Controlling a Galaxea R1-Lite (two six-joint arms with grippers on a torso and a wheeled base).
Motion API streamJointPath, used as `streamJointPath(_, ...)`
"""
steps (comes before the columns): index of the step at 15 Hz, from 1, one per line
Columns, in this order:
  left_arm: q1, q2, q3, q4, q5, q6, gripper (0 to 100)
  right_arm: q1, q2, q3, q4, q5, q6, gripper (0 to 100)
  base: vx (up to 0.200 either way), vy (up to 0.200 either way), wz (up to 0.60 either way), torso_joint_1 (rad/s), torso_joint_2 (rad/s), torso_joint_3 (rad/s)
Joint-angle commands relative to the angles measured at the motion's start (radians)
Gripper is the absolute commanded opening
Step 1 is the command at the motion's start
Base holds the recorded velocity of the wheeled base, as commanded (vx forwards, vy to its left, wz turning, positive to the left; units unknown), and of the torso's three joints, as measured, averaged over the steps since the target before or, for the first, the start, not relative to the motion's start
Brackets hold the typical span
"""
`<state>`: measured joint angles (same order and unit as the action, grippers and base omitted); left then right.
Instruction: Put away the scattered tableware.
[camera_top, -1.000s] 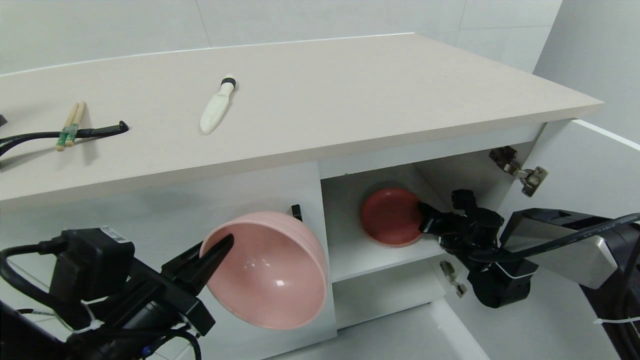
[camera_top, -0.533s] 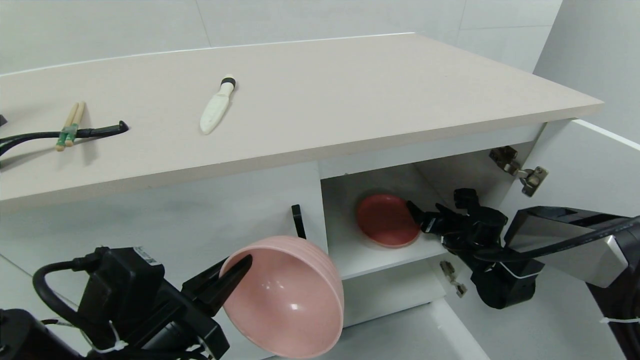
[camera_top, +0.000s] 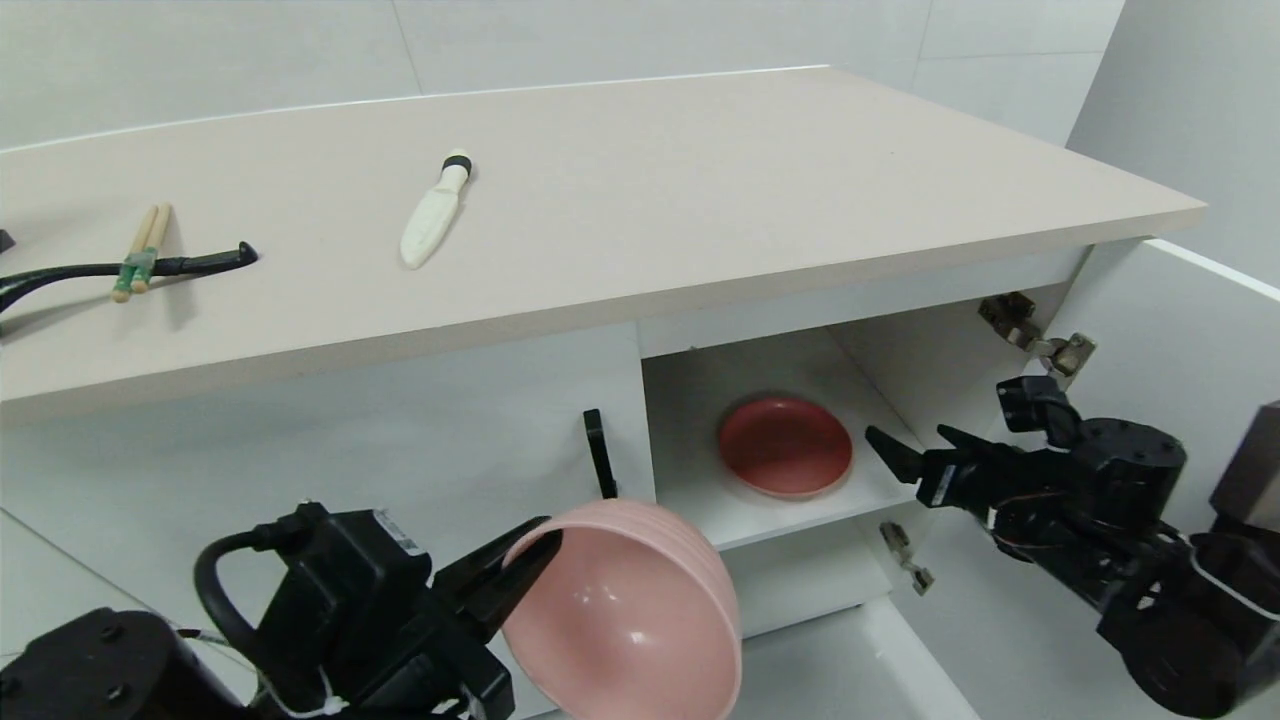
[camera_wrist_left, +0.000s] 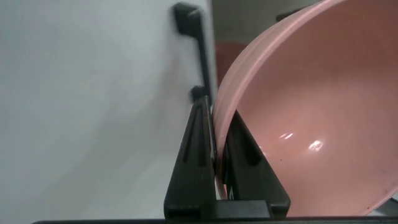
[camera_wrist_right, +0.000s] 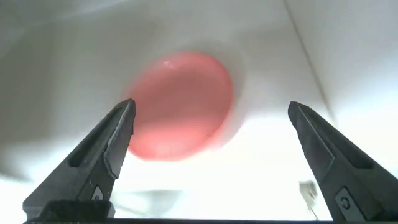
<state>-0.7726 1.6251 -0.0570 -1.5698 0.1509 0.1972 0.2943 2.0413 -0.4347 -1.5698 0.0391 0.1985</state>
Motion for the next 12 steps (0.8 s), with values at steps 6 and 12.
streamJointPath(6, -0.108, 0.26, -0.279, -0.001, 0.122, 0.142, 0, 0.013, -0.219, 0.137, -0.001, -0.001, -0.01, 100, 0.0, 0.0, 0.0, 0.0, 0.0, 0.0)
streamJointPath(12, -0.162, 0.381, -0.507, -0.001, 0.274, 0.113, 0, -0.004, -0.302, 0.166, -0.001, 0.001, -0.11, 100, 0.0, 0.0, 0.0, 0.0, 0.0, 0.0)
